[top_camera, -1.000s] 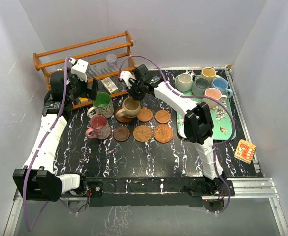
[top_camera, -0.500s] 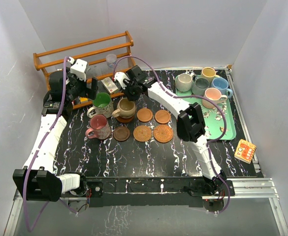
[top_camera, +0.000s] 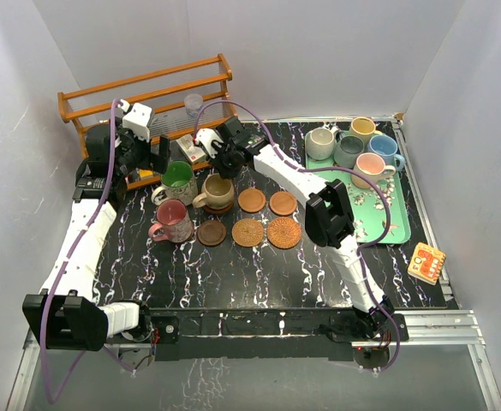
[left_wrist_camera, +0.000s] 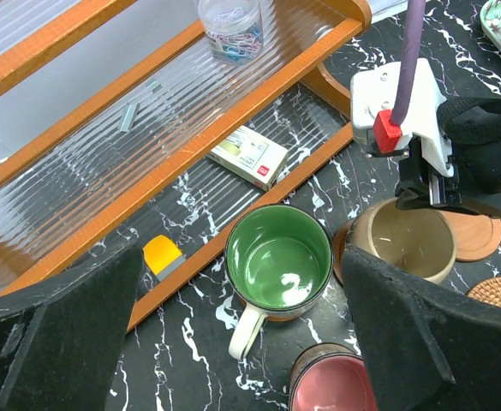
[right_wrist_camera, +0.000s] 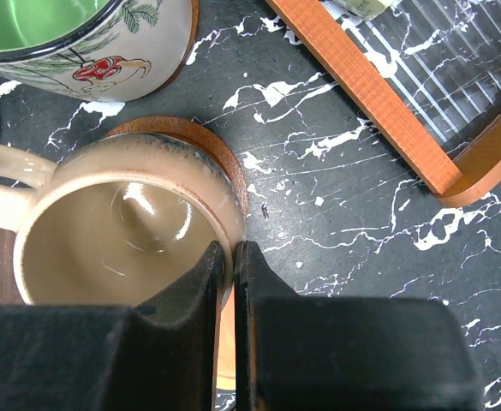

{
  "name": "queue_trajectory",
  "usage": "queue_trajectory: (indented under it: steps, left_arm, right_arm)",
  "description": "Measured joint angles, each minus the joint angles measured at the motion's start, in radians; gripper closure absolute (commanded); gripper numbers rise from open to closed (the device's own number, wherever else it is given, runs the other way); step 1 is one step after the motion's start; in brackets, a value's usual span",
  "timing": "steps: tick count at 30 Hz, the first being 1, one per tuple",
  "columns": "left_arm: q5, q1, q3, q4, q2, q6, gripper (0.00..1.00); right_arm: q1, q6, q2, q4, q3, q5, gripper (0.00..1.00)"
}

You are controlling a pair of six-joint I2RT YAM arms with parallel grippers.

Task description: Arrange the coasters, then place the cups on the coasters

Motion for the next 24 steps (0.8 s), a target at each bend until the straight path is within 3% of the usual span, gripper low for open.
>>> queue_trajectory:
  steps: [10,24]
  left_arm:
    - [0.002,0.001,-0.011,0.005,0.0,-0.001,0.01]
    - [0.014,0.005,-0.014,0.006,-0.002,-0.003,0.01]
  right_arm:
    - [0.007,0.0,0.003,-0.003,0.002,0.014,0.99]
    - [0.017,0.008,0.005,0.002,0.012,0.022,0.86]
